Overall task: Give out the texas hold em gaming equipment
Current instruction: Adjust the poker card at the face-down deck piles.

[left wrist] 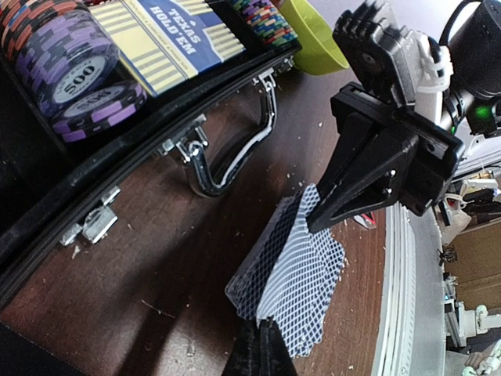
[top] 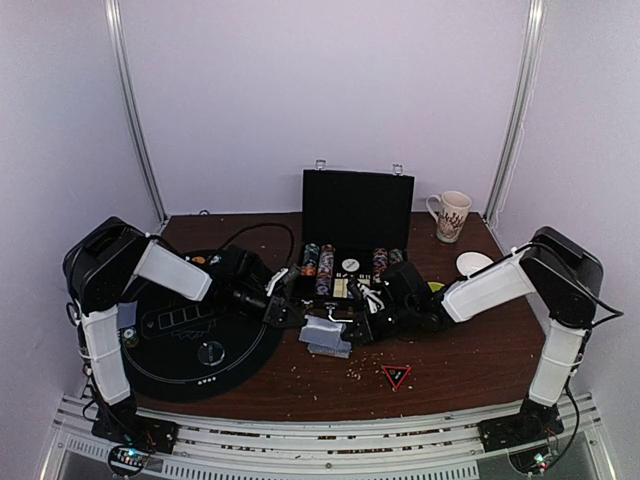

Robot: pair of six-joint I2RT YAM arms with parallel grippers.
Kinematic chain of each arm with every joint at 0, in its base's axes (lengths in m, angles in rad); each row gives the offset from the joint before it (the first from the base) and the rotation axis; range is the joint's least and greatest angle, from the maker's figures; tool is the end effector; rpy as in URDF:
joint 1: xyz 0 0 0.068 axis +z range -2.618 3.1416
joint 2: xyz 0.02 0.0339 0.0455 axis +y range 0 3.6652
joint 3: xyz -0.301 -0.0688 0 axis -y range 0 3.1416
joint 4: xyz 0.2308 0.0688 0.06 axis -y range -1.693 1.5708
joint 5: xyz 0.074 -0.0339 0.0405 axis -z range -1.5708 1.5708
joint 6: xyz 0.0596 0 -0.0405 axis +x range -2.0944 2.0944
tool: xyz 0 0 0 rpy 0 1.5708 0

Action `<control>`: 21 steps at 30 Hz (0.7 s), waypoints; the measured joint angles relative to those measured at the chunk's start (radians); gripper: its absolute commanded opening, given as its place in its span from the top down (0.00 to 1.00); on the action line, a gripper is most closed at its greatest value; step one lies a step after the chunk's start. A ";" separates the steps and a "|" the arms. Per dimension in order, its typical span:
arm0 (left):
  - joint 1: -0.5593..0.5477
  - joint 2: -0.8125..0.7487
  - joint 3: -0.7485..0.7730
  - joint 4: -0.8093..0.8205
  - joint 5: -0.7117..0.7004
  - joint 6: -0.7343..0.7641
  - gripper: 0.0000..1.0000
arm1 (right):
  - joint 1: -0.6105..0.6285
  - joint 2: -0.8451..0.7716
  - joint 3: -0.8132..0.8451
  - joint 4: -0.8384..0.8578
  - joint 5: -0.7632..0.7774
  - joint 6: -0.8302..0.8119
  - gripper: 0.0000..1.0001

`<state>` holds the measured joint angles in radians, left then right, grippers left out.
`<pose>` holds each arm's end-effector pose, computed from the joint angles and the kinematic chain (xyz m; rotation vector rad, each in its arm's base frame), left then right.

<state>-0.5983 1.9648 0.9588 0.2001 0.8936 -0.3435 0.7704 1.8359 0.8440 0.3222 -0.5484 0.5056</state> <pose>0.2935 -0.2563 0.1483 0.7789 2.3678 -1.4917 0.2462 0.2822 0.1661 -0.6495 2.3684 1.2509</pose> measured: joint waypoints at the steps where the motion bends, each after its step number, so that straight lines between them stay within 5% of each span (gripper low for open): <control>1: 0.000 -0.001 0.000 -0.001 0.002 0.002 1.00 | 0.000 0.000 0.000 -0.006 0.005 0.001 1.00; 12: 0.025 -0.206 -0.078 0.029 0.024 -0.083 1.00 | 0.014 -0.033 0.001 -0.021 0.052 0.101 1.00; 21: 0.103 -0.402 -0.137 -0.016 -0.103 -0.221 1.00 | 0.044 -0.033 0.008 -0.050 0.075 0.172 1.00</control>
<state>-0.4953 1.5623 0.8215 0.1841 0.7902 -0.5648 0.8143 1.8027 0.8520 0.2722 -0.4736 0.6777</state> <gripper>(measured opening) 0.005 0.015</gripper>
